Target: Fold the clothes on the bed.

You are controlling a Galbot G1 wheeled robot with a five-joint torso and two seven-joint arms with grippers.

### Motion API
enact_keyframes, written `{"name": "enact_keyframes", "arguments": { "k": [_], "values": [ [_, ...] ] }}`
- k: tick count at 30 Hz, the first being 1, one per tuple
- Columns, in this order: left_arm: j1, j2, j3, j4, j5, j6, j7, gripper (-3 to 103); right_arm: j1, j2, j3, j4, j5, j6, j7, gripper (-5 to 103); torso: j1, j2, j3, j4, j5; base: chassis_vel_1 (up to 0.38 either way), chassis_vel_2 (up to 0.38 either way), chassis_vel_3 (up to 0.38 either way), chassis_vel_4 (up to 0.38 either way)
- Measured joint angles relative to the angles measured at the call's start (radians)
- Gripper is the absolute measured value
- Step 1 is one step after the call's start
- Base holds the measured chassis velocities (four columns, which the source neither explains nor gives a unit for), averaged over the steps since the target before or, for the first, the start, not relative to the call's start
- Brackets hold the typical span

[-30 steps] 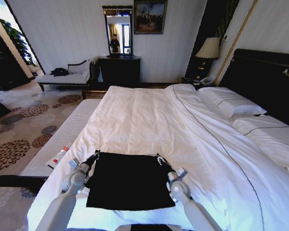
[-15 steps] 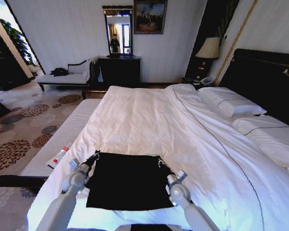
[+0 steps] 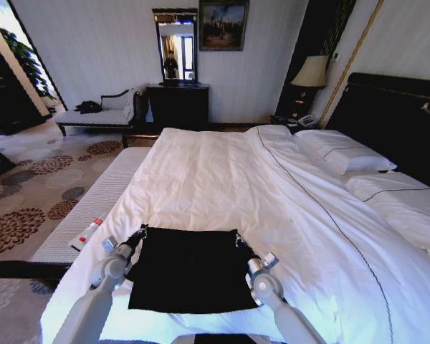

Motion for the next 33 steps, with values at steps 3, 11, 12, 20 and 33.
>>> {"name": "enact_keyframes", "arguments": {
  "k": [3,11,12,20,33],
  "values": [
    [0.014,-0.003,-0.028,-0.08,-0.04,-0.01,0.004,1,-0.018,-0.003,0.016,0.059,0.026,0.036,-0.051,0,0.0,0.0,0.0,-0.0001,0.0,0.0,0.0,0.0,0.0],
    [0.077,-0.015,-0.133,-0.308,-0.2,-0.015,0.012,1,-0.061,-0.005,0.06,0.246,0.089,0.099,-0.114,0,0.0,0.0,0.0,0.0,0.0001,0.0,0.0,0.0,0.0],
    [0.084,-0.013,-0.149,-0.338,-0.223,-0.014,0.011,1,-0.066,-0.009,0.067,0.277,0.089,0.105,-0.124,0,0.0,0.0,0.0,0.0,0.0,0.0,0.0,0.0,0.0],
    [0.13,0.011,-0.233,-0.498,-0.307,-0.006,0.001,1,-0.1,-0.042,0.118,0.45,0.083,0.11,-0.136,0,0.0,0.0,0.0,0.0,0.0001,0.0,0.0,0.0,0.0],
    [0.208,0.056,-0.381,-0.73,-0.424,0.008,-0.04,1,-0.227,-0.107,0.244,0.706,-0.018,0.11,-0.051,0,0.0,0.0,0.0,-0.0001,0.0001,0.0,0.0,0.0,0.0]
  ]
}}
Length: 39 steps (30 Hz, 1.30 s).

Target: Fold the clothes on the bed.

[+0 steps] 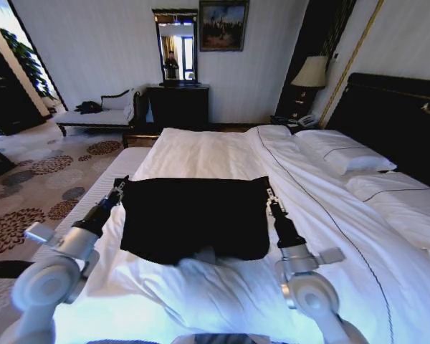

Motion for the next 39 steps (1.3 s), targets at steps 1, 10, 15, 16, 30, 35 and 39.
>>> {"name": "enact_keyframes", "arguments": {
  "k": [1,10,15,16,30,35,39],
  "values": [
    [0.003,0.001,-0.008,-0.012,-0.009,0.002,-0.006,1,-0.01,-0.003,0.008,0.021,-0.009,-0.002,0.017,0,0.0,0.0,0.0,0.0,0.0,0.0,0.0,0.0,0.0],
    [0.028,0.002,-0.003,-0.063,0.039,0.071,-0.114,1,-0.026,-0.067,0.051,0.062,-0.028,-0.166,0.39,0,0.0,0.0,0.0,0.0,0.0,0.0,0.0,0.0,0.0],
    [-0.036,0.016,0.11,0.106,0.166,0.107,-0.132,1,0.12,-0.096,-0.047,-0.042,0.002,-0.224,0.446,0,0.0,0.0,0.0,0.0,-0.0005,0.0,0.0,0.0,0.0],
    [-0.073,0.022,0.149,0.198,0.195,0.108,-0.131,1,0.188,-0.091,-0.089,-0.138,0.019,-0.231,0.44,0,0.0,0.0,0.0,-0.0001,0.0001,0.0,0.0,0.0,0.0],
    [-0.491,-0.034,0.454,0.912,0.378,-0.032,0.002,1,0.695,0.094,-0.399,-1.002,-0.005,-0.131,0.22,0,0.001,0.0,0.001,0.0,-0.0002,0.0,0.0,0.0,0.0],
    [-0.561,-0.061,0.487,1.017,0.394,-0.089,0.076,1,0.772,0.132,-0.408,-1.126,0.004,-0.087,0.13,0,0.0,0.0,0.0,0.0001,-0.0001,0.0,0.0,0.0,0.0],
    [-0.594,-0.09,0.494,1.068,0.399,-0.127,0.111,1,0.801,0.151,-0.405,-1.175,0.005,-0.038,0.074,0,0.0,0.0,0.0,0.0,0.0,0.0,0.0,0.0,0.0]
  ]
}}
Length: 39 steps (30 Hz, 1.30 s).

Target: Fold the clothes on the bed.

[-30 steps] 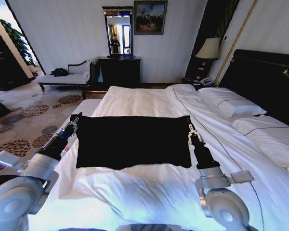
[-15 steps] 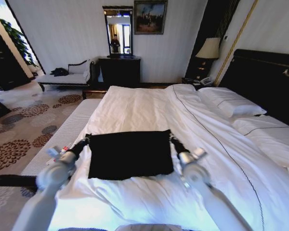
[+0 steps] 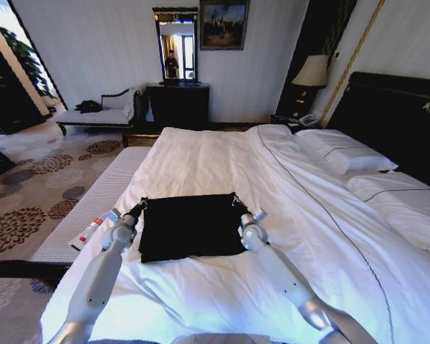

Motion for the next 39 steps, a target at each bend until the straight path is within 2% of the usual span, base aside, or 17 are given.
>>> {"name": "enact_keyframes", "arguments": {
  "k": [8,18,24,39],
  "values": [
    [0.017,-0.009,0.0,-0.003,0.009,-0.024,0.03,1,-0.012,-0.001,0.017,0.011,0.005,0.021,-0.028,0,0.0,0.0,0.0,0.0002,-0.0001,0.0,0.0,0.0,0.0],
    [0.189,0.027,-0.043,-0.151,0.01,-0.038,0.056,1,-0.204,-0.054,0.059,0.16,0.019,0.022,-0.021,0,-0.001,0.0,0.0,0.0,-0.0001,0.0,0.0,0.0,0.0],
    [0.25,0.023,-0.058,-0.197,0.019,-0.039,0.059,1,-0.251,-0.066,0.076,0.189,0.016,0.025,-0.013,0,0.0,0.0,0.0,0.0001,0.0,0.0,0.0,0.0,0.0],
    [0.459,0.04,-0.094,-0.318,0.073,-0.053,0.075,1,-0.384,-0.081,0.102,0.319,-0.05,0.023,0.074,0,0.0,0.0,0.0,0.0001,-0.0001,0.0,0.0,0.0,0.0]
  ]
}}
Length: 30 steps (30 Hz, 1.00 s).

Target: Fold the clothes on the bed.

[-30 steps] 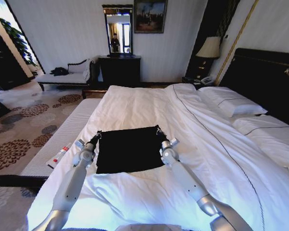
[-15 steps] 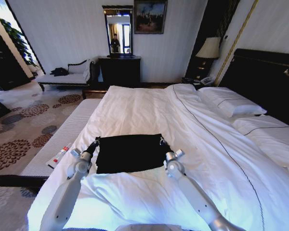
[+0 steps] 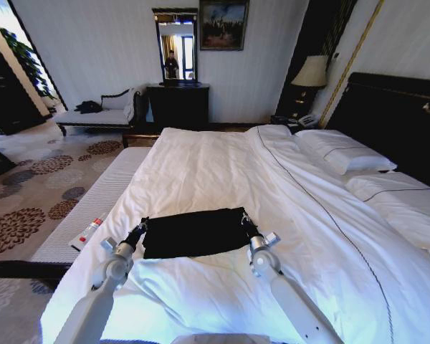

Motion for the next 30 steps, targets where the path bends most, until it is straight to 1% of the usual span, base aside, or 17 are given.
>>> {"name": "enact_keyframes", "arguments": {
  "k": [2,4,7,11,20,21,22,23,25,29,30],
  "values": [
    [0.021,0.0,-0.002,-0.01,0.008,-0.004,0.001,1,-0.015,0.0,0.002,0.018,-0.009,-0.002,0.021,0,0.0,0.0,0.0,0.0,0.0,0.0,0.0,0.0,0.0],
    [0.066,0.0,-0.002,-0.036,0.039,-0.015,0.006,1,-0.051,-0.007,0.009,0.06,-0.014,-0.011,0.053,0,0.0,0.0,0.0,0.0,0.0,0.0,0.0,0.0,0.0],
    [0.097,0.0,-0.006,-0.049,0.061,-0.024,0.012,1,-0.083,-0.012,0.012,0.084,-0.019,-0.026,0.065,0,0.0,0.0,0.0,-0.0001,0.0,0.0,0.0,0.0,0.0],
    [0.114,-0.005,-0.016,-0.052,0.065,-0.029,0.014,1,-0.102,0.001,0.014,0.085,-0.036,-0.033,0.07,0,0.0,0.0,0.0,-0.0001,0.0,0.0,0.0,0.0,0.0],
    [0.108,-0.01,-0.012,-0.053,0.065,-0.034,0.005,1,-0.107,0.033,0.003,0.064,-0.076,-0.033,0.072,0,0.0,0.0,0.0,-0.0001,0.0,0.0,0.0,0.0,0.0],
    [0.109,-0.01,-0.011,-0.055,0.07,-0.039,0.001,-2,-0.105,0.035,0.002,0.063,-0.081,-0.033,0.072,0,0.0,0.0,0.0,-0.0001,0.0,0.0,0.0,0.0,0.0],
    [0.112,-0.011,-0.012,-0.062,0.08,-0.047,-0.002,3,-0.102,0.037,0.003,0.062,-0.087,-0.031,0.072,-2,0.0,0.0,0.0,-0.0001,0.0,0.0,0.0,0.0,0.0],
    [0.119,-0.011,-0.017,-0.074,0.089,-0.052,-0.005,8,-0.101,0.036,0.007,0.068,-0.089,-0.03,0.072,3,0.0,0.0,0.0,0.0,-0.0001,0.0,0.0,0.0,0.0],
    [0.121,-0.011,-0.02,-0.08,0.092,-0.054,-0.005,8,-0.101,0.036,0.008,0.072,-0.089,-0.03,0.072,3,0.0,0.0,0.0,0.0,0.0,0.0,0.0,0.0,0.0],
    [0.158,-0.004,-0.088,-0.195,0.123,-0.087,-0.005,30,-0.113,-0.001,0.044,0.173,-0.087,-0.026,0.08,25,0.0,0.0,0.0,0.0,0.0001,0.0,0.0,0.0,0.0],
    [0.16,0.0,-0.098,-0.211,0.125,-0.092,-0.006,34,-0.113,-0.008,0.05,0.188,-0.084,-0.026,0.082,25,0.0,0.0,0.0,0.0,0.0002,0.0,0.0,0.0,0.0]
  ]
}}
